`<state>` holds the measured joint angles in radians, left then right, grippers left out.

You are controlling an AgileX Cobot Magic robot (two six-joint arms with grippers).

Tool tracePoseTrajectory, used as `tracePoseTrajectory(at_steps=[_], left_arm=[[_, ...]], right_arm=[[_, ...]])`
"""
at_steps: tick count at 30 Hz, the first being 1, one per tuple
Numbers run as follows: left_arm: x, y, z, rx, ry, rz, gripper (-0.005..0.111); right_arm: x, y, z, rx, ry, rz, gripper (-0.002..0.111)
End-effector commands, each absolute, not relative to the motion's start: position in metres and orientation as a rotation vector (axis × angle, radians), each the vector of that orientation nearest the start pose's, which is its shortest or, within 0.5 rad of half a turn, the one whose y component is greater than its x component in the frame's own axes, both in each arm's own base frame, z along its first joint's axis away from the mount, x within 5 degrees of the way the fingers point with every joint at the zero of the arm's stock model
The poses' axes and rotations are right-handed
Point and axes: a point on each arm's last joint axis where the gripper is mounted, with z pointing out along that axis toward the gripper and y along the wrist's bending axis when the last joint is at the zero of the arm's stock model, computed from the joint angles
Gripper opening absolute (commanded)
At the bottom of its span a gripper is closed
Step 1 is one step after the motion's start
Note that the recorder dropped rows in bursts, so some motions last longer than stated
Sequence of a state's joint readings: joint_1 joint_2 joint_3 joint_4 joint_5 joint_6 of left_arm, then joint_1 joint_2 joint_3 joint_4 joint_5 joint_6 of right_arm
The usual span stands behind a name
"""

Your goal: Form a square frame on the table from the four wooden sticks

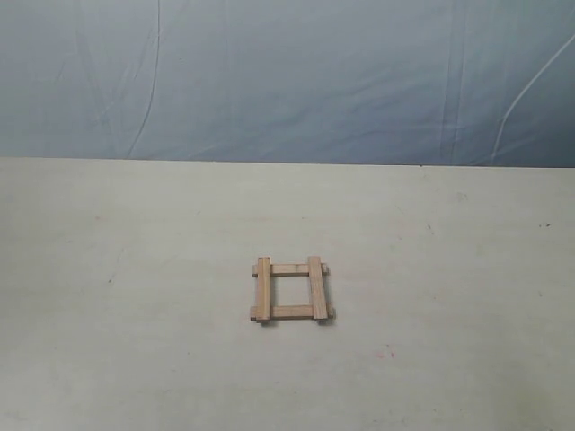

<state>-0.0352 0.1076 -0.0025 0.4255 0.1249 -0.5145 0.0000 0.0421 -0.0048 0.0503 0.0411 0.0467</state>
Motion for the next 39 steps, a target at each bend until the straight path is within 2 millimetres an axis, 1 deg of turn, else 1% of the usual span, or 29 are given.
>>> tracePoseTrajectory(at_steps=[1, 4, 5, 9, 11, 14, 19, 25, 33, 39], left_arm=[[0.061, 0.004, 0.199, -0.064, 1.666, -0.014, 0.000], [0.055, 0.008, 0.191, -0.145, 1.719, -0.011, 0.000], [0.055, 0.008, 0.192, -0.148, 1.714, -0.021, 0.000], [0.055, 0.002, 0.191, -0.184, 1.717, -0.142, 0.000], [0.055, -0.002, 0.191, -0.154, 1.724, -0.179, 0.000], [0.055, -0.003, 0.192, -0.077, 1.721, -0.138, 0.000], [0.055, -0.003, 0.191, -0.016, 1.728, -0.079, 0.000], [0.055, 0.001, 0.188, -0.081, 1.756, -0.020, 0.000], [0.055, -0.001, 0.188, -0.071, 1.762, -0.058, 0.000], [0.055, -0.001, 0.188, -0.055, 1.759, -0.052, 0.000]], right_arm=[[0.059, 0.000, 0.208, 0.075, 1.553, 0.084, -0.001], [0.059, 0.000, 0.208, 0.075, 1.553, 0.084, -0.001], [0.059, 0.000, 0.208, 0.075, 1.553, 0.084, -0.001], [0.059, 0.000, 0.208, 0.075, 1.547, 0.084, -0.001], [0.058, 0.000, 0.209, 0.076, 1.538, 0.086, -0.001], [0.056, 0.000, 0.210, 0.074, 1.521, 0.085, -0.001], [0.056, 0.000, 0.210, 0.076, 1.512, 0.084, -0.001], [0.056, 0.000, 0.210, 0.076, 1.512, 0.084, -0.001], [0.056, 0.000, 0.210, 0.076, 1.512, 0.084, -0.001], [0.056, 0.000, 0.211, 0.076, 1.510, 0.084, -0.001]])
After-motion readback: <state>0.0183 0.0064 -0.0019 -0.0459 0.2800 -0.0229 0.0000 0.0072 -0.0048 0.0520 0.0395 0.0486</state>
